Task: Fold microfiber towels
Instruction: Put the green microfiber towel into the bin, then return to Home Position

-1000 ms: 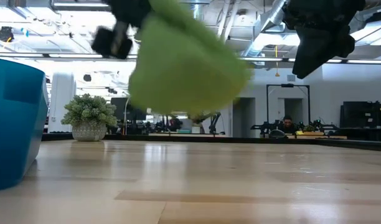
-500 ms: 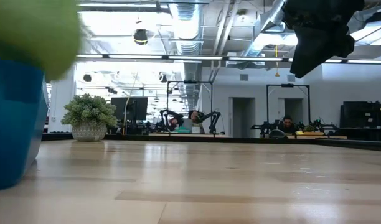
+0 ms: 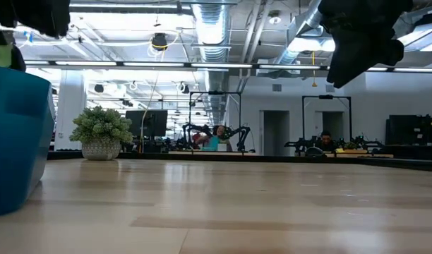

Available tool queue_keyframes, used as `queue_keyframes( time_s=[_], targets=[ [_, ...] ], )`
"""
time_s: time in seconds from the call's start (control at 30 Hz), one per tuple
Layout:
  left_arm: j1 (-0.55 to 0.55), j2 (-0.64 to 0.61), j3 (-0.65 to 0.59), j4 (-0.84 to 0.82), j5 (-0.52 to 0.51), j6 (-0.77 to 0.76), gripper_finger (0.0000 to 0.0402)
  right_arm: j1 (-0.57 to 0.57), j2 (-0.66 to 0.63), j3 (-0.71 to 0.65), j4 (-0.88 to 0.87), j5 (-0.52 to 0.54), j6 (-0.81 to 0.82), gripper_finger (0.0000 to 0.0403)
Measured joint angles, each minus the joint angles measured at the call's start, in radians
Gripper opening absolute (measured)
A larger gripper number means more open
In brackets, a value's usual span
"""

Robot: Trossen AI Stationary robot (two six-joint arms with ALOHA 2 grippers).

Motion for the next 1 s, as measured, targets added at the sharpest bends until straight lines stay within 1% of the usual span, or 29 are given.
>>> queue_keyframes(
  time_s=[0.13,0.27,0.37,0.63,0.73,0.87,1.0],
  targets=[
    [0.014,0.000,-0.008,-0.021,-0.043,0.011,0.0016,0.001,0.000,0.000,0.008,0.000,-0.001,0.0134],
    [0.015,0.000,-0.008,0.012,-0.058,0.014,0.0032,0.001,0.000,0.000,0.011,-0.001,-0.010,0.0134],
    [0.012,0.000,-0.008,0.028,-0.047,0.033,0.0057,0.001,0.000,0.000,0.011,0.000,-0.019,0.0134],
    [0.027,0.000,-0.008,0.027,-0.039,0.068,0.0157,0.001,0.000,0.000,0.014,0.001,-0.040,0.0134],
    [0.051,-0.002,0.001,-0.026,-0.025,0.064,0.0188,0.001,0.000,0.000,0.014,0.002,-0.045,0.0134],
    [0.075,-0.039,0.036,-0.091,-0.013,0.065,0.0213,0.001,0.000,0.000,0.017,0.005,-0.047,0.0134],
    [0.093,-0.107,0.082,-0.159,-0.032,0.059,0.0220,-0.002,-0.003,0.001,0.074,0.006,-0.078,0.0134]
  ],
)
